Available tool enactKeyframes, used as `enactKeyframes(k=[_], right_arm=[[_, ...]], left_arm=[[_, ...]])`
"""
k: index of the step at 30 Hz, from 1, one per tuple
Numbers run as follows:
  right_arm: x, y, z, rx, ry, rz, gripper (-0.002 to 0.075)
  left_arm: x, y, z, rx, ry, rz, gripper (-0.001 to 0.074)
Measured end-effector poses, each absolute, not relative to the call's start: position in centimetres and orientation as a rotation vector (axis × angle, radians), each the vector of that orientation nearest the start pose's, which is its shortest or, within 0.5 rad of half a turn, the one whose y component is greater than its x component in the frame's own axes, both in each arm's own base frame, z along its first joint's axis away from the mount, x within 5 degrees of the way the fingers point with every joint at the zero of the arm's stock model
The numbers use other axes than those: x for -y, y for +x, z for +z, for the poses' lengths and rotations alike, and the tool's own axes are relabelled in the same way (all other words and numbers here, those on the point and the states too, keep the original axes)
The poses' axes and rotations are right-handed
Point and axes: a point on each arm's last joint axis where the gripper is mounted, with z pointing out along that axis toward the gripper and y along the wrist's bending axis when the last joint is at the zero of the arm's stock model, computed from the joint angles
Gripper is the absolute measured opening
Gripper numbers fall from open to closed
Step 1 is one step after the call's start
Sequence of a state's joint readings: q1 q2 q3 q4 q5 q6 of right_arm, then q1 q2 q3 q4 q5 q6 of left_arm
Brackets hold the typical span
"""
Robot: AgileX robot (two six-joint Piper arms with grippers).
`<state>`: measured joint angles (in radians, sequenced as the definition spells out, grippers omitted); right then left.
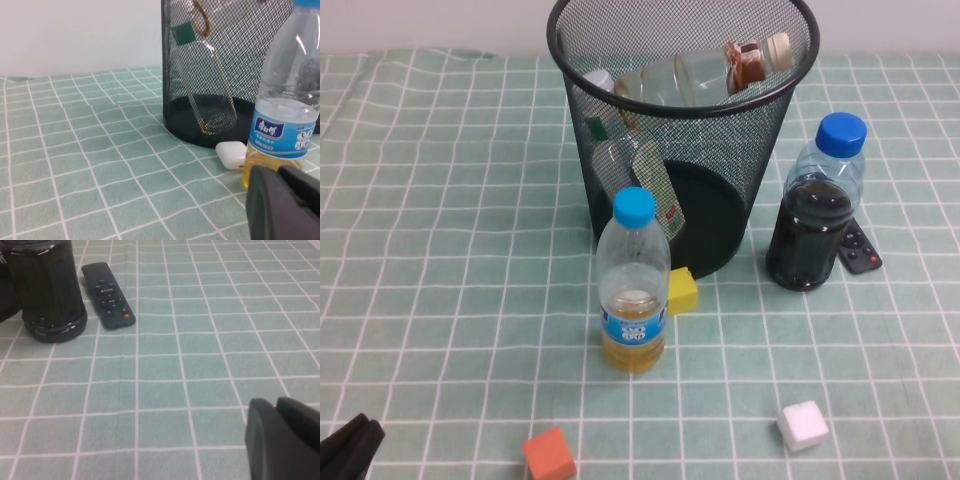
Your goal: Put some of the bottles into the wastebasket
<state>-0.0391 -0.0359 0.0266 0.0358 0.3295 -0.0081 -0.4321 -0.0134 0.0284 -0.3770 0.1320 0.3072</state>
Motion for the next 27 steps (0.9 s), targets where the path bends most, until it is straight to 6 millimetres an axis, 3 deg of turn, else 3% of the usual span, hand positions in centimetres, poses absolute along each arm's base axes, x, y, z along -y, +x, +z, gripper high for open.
enactKeyframes(k=[14, 18, 22, 27], right_arm=[[0.1, 5.2, 17.6, -1.803, 0.05, 0.001, 0.0], [0.1, 5.2, 17.6, -1.803, 0.05, 0.001, 0.0], [0.1, 5.2, 17.6, -1.803, 0.05, 0.001, 0.0], [0.1, 5.2, 17.6, -1.803, 0.049, -0.001, 0.0]], left_arm=[[2.8, 4.9, 19.3, -1.602, 0.339, -0.418, -0.0005], [2.4, 5.1, 19.9, -1.523, 0.363, -0.317, -0.0005], [1.3, 5.5, 20.8, -1.444, 0.224, -0.136, -0.0005], [0.4, 5.7, 19.8, -1.567, 0.092, -0.002, -0.0005]])
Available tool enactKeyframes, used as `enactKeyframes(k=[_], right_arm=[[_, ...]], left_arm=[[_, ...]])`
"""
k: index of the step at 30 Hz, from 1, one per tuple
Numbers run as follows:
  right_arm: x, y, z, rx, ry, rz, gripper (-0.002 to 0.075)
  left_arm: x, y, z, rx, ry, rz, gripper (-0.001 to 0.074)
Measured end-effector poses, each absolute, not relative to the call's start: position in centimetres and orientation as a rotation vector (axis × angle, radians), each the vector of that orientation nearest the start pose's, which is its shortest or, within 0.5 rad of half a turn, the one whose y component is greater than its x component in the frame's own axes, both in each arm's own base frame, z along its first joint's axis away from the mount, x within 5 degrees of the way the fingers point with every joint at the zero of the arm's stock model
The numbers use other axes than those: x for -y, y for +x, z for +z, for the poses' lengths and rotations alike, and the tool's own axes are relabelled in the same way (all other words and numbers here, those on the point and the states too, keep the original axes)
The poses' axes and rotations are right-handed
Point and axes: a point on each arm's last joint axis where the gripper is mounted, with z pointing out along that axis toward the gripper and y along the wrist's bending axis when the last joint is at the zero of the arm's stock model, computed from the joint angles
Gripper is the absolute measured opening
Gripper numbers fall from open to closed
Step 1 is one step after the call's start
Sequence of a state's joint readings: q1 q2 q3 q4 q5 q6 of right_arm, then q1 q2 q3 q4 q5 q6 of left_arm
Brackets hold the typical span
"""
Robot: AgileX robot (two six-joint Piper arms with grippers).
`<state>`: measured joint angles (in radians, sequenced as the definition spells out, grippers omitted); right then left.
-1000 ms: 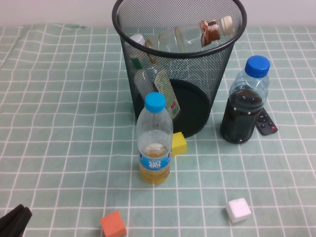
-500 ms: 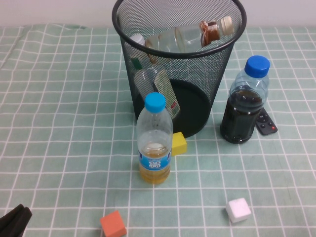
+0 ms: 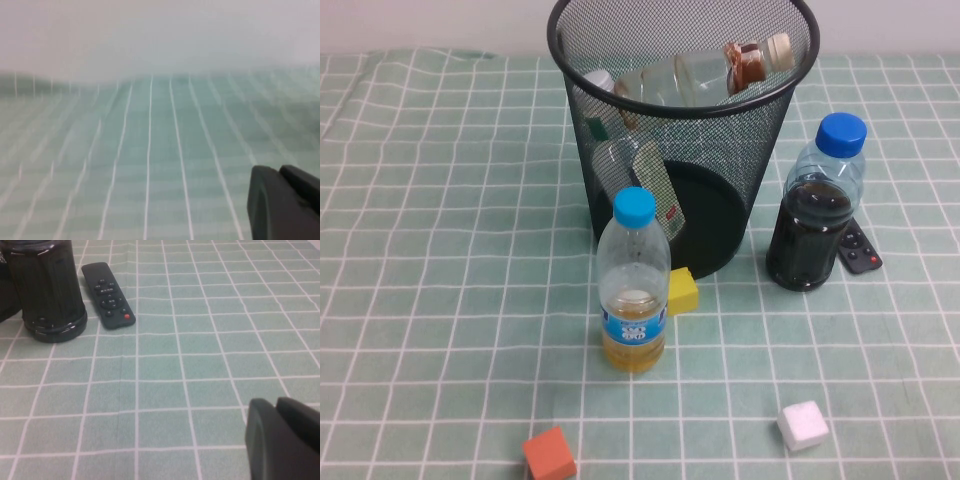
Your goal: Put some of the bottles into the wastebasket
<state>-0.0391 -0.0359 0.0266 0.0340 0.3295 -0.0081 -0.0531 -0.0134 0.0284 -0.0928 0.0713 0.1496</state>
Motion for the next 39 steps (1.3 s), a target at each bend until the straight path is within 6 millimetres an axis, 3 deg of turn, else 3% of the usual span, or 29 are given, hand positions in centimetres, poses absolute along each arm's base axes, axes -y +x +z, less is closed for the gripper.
enactKeyframes(k=[6, 39], right_arm=[[0.1, 5.2, 17.6, -1.803, 0.049, -0.001, 0.0], [0.1, 5.2, 17.6, -1.803, 0.049, -0.001, 0.0]], left_arm=[[0.1, 5.3, 17.4, -1.837, 0.034, -0.012, -0.0005], [0.1, 5.3, 17.3, -1.847, 0.032, -0.002, -0.0005]])
